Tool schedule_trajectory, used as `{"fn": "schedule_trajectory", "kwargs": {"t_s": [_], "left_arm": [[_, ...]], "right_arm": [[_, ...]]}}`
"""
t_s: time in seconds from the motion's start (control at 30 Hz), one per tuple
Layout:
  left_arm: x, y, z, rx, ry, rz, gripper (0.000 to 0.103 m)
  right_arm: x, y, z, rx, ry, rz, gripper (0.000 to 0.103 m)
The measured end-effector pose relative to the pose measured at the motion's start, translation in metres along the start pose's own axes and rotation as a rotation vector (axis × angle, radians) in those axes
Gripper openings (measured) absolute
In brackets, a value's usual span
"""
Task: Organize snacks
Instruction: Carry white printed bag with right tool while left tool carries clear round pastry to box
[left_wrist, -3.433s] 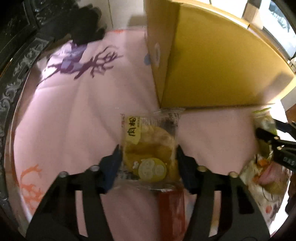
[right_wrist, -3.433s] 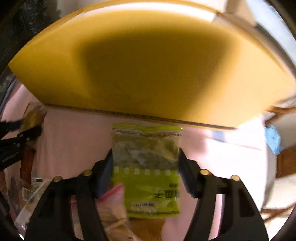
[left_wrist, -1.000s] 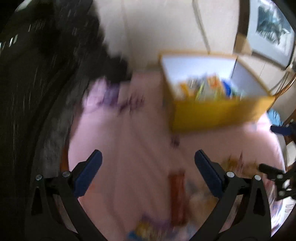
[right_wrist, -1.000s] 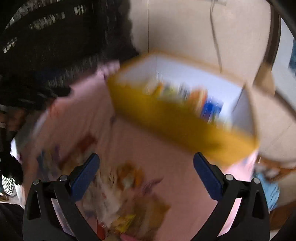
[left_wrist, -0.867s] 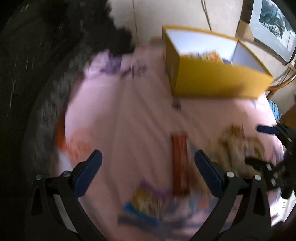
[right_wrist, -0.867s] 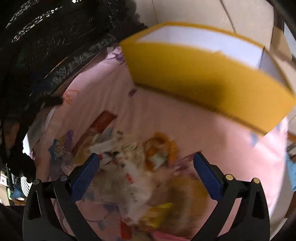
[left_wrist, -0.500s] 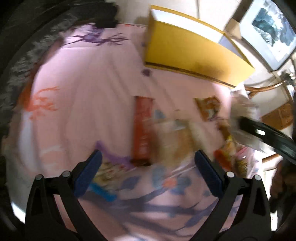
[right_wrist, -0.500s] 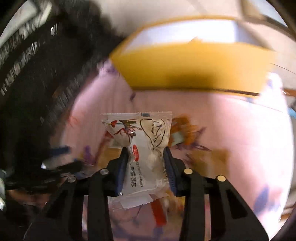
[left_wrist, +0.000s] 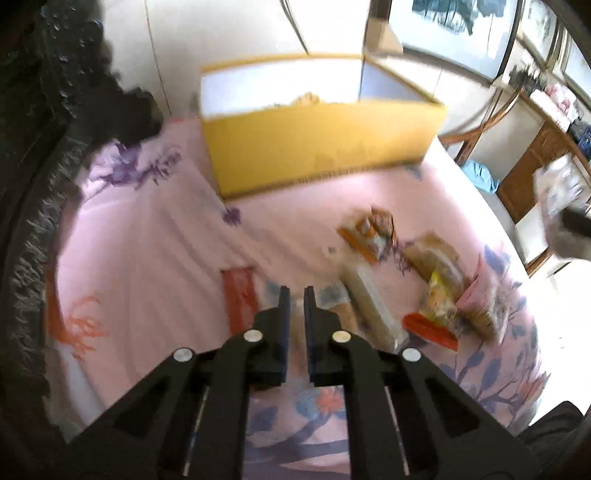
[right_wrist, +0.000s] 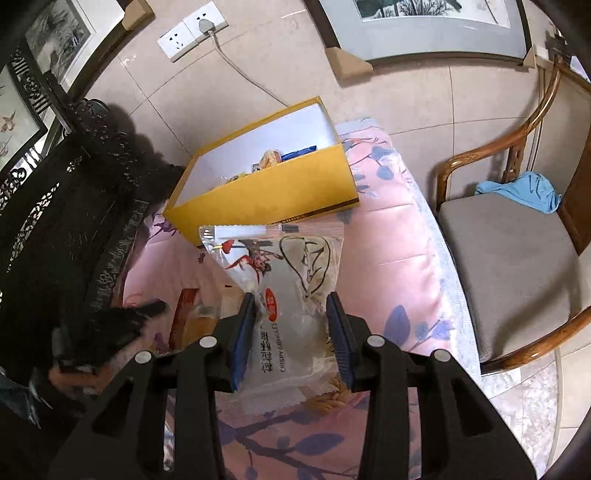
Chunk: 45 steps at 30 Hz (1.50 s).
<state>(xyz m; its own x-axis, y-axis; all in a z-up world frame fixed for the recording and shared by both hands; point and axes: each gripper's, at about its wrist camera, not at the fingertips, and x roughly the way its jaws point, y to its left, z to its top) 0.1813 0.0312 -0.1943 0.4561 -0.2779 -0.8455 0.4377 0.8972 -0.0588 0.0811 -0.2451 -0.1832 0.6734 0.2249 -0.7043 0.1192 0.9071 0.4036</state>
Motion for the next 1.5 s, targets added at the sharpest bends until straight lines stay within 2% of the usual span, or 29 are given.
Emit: {"fn": "schedule_trajectory", "kwargs": {"t_s": [0.1, 0.13, 0.17, 0.2, 0.23, 0.33, 0.37, 0.4, 0.43, 0.47, 0.5, 0.53, 0.6, 0.67, 0.73, 0.8, 0.87, 0.93, 1.0, 1.13, 1.23, 1.33, 1.43, 1.5], "left_arm": [[-0.007, 0.009, -0.001, -0.013, -0.012, 0.014, 0.007], [-0.006, 0.012, -0.004, -0.037, -0.005, 0.014, 0.016], [-0.003, 0.013, -0.007, -0.059, 0.008, 0.002, 0.066], [0.001, 0.012, -0.012, -0.077, 0.029, -0.001, 0.101], [0.007, 0.009, -0.016, -0.082, 0.035, 0.014, 0.101], [0.029, -0.011, -0.022, -0.036, 0.079, -0.019, 0.101], [0.037, -0.014, -0.026, -0.015, 0.079, 0.006, 0.101], [0.051, -0.017, -0.03, 0.012, 0.087, 0.057, 0.085], [0.075, -0.018, -0.035, 0.038, 0.142, 0.069, 0.069], [0.083, -0.015, -0.034, -0.013, 0.159, -0.055, 0.045], [0.083, -0.015, -0.026, -0.065, 0.194, -0.077, 0.043], [0.08, -0.017, -0.021, -0.048, 0.209, -0.086, 0.042], [0.054, -0.016, -0.009, -0.014, 0.14, -0.108, 0.042], [0.022, -0.005, 0.004, 0.007, 0.056, -0.069, 0.042], [0.005, 0.006, 0.013, 0.002, 0.055, -0.001, 0.042], [-0.016, 0.012, 0.019, -0.004, 0.015, -0.003, 0.042], [-0.046, 0.015, 0.026, -0.01, -0.066, -0.014, 0.042], [-0.068, 0.016, 0.041, -0.017, -0.131, 0.004, 0.042], [-0.08, 0.014, 0.06, -0.013, -0.19, 0.023, 0.042], [-0.084, 0.014, 0.096, -0.014, -0.272, 0.082, 0.042], [-0.079, 0.018, 0.125, -0.021, -0.301, 0.074, 0.042], [-0.068, 0.021, 0.156, -0.003, -0.307, 0.085, 0.042], [-0.055, 0.027, 0.179, -0.03, -0.323, 0.02, 0.042], [-0.042, 0.031, 0.193, -0.038, -0.297, 0.01, 0.042]], "right_arm": [[0.007, 0.006, 0.001, -0.021, 0.014, 0.035, 0.039], [0.009, 0.006, 0.002, -0.035, 0.021, 0.041, 0.039], [0.01, 0.008, 0.005, -0.045, 0.025, 0.045, 0.039], [0.01, 0.013, 0.004, -0.063, 0.029, 0.046, 0.039], [0.009, 0.013, 0.003, -0.069, 0.028, 0.049, 0.039], [0.009, 0.017, 0.003, -0.073, 0.03, 0.05, 0.039], [0.008, 0.018, 0.003, -0.076, 0.029, 0.049, 0.039], [0.008, 0.018, 0.003, -0.076, 0.029, 0.049, 0.039], [0.007, 0.019, 0.003, -0.079, 0.027, 0.047, 0.039], [0.007, 0.02, 0.002, -0.085, 0.027, 0.048, 0.039], [0.006, 0.022, 0.001, -0.092, 0.031, 0.043, 0.039], [0.006, 0.023, 0.001, -0.101, 0.034, 0.034, 0.039], [0.003, 0.025, 0.001, -0.119, 0.025, 0.016, 0.039], [0.0, 0.024, 0.002, -0.11, 0.018, 0.026, 0.039], [-0.002, 0.024, 0.005, -0.098, 0.009, 0.035, 0.039], [-0.006, 0.028, 0.009, -0.106, -0.006, 0.049, 0.039], [-0.011, 0.035, 0.015, -0.13, -0.033, 0.065, 0.039], [-0.017, 0.044, 0.026, -0.16, -0.077, 0.091, 0.039], [-0.018, 0.05, 0.037, -0.179, -0.112, 0.083, 0.039], [-0.021, 0.057, 0.071, -0.175, -0.266, -0.013, 0.039], [-0.013, 0.062, 0.104, -0.168, -0.326, 0.022, 0.039], [0.009, 0.066, 0.144, -0.148, -0.331, 0.062, 0.039], [0.025, 0.072, 0.171, -0.146, -0.335, 0.085, 0.039], [0.033, 0.076, 0.183, -0.16, -0.338, 0.078, 0.039]]}}
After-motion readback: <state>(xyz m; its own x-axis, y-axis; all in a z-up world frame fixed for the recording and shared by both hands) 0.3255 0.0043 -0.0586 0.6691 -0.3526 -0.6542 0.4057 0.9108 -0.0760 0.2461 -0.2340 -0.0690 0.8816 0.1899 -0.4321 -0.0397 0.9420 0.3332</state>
